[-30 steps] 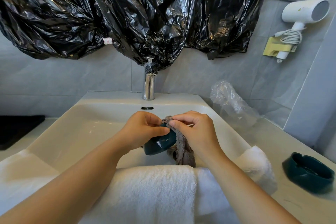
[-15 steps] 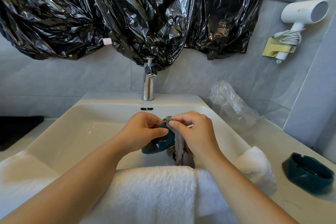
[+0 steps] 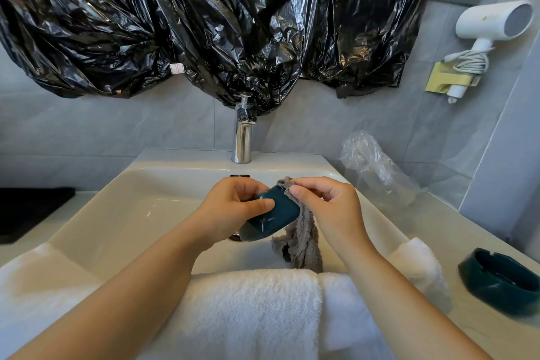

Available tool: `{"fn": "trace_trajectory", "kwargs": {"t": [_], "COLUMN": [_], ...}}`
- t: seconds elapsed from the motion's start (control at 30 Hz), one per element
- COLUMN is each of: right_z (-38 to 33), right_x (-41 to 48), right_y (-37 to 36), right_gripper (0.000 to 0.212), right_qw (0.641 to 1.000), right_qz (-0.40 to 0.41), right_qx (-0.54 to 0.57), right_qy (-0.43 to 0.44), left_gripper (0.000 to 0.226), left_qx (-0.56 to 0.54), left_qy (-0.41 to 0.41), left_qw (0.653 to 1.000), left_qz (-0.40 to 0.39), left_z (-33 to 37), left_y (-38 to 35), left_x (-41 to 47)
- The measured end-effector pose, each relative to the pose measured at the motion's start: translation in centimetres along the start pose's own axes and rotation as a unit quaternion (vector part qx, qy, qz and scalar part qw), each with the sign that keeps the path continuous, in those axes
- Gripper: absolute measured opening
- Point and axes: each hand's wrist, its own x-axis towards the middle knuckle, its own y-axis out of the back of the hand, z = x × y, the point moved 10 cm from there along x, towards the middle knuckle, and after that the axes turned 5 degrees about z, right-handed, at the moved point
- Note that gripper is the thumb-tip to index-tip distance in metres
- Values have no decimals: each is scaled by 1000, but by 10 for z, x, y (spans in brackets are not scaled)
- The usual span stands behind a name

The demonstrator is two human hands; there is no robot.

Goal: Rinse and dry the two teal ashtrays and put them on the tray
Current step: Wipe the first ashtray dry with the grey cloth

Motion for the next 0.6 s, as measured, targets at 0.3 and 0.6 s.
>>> {"fn": "trace_trajectory", "kwargs": {"t": [0.3,0.6], "right_z": [49,46], "right_x": [5,-1], "right_y": [3,-9], "right_gripper": [23,17], "right_qw": [987,981], "right_qz": [18,-45], "right_qx": [60,71], "right_qy": [-151,-173], "left_gripper": [14,21], "left_qx": [-70,-58], "left_qy": [-43,37], "left_qw": [996,998], "left_qz": [18,-14], "left_z": [10,-6], "left_y": [6,-2], "left_x": [0,1]}}
